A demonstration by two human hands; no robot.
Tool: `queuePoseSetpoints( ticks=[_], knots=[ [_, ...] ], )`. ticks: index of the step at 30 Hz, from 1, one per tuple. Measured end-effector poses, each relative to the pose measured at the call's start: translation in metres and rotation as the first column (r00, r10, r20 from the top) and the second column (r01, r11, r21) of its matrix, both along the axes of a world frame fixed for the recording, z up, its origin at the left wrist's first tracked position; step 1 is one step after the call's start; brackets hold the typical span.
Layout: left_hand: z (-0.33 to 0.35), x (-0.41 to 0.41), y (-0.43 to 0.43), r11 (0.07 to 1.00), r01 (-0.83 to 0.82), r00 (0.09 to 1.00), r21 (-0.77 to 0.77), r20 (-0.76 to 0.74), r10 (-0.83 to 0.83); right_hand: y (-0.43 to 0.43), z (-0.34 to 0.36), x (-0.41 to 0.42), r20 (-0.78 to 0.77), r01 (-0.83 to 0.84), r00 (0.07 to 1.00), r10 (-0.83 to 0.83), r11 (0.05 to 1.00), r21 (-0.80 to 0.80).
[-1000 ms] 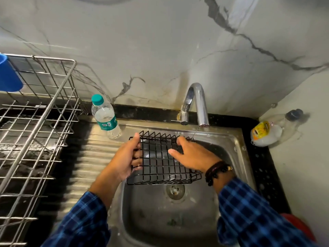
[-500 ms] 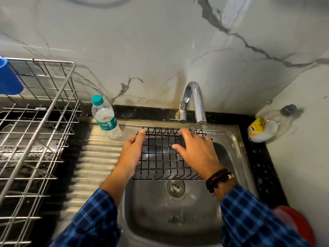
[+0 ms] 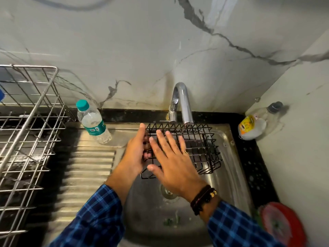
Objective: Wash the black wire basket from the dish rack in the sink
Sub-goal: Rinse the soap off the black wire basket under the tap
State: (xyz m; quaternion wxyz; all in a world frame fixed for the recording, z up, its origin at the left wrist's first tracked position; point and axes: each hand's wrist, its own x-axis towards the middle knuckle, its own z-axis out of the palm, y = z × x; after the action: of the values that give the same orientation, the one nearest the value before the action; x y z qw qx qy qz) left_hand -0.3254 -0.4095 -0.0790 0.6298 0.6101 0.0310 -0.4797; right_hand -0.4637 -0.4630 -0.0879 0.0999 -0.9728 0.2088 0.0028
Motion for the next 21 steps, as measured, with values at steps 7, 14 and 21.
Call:
queuePoseSetpoints(
  ticks=[7,14,21],
  knots=[
    [-0.004,0.012,0.008,0.996,-0.021,0.996,0.081,-0.086,0.028,-0.055,-0.017,-0.049,-0.137,0.494,0.865,-0.483,0.868,0.058],
    [-0.004,0.003,0.003,1.0,0.006,0.997,-0.004,-0.071,-0.007,-0.001,-0.002,-0.012,0.046,0.085,0.995,-0.088,0.994,0.069],
    [-0.005,0.017,0.02,0.999,0.019,0.998,-0.038,-0.059,-0.021,-0.084,-0.009,-0.042,0.012,0.6,0.67,-0.742,0.552,0.58]
  ],
)
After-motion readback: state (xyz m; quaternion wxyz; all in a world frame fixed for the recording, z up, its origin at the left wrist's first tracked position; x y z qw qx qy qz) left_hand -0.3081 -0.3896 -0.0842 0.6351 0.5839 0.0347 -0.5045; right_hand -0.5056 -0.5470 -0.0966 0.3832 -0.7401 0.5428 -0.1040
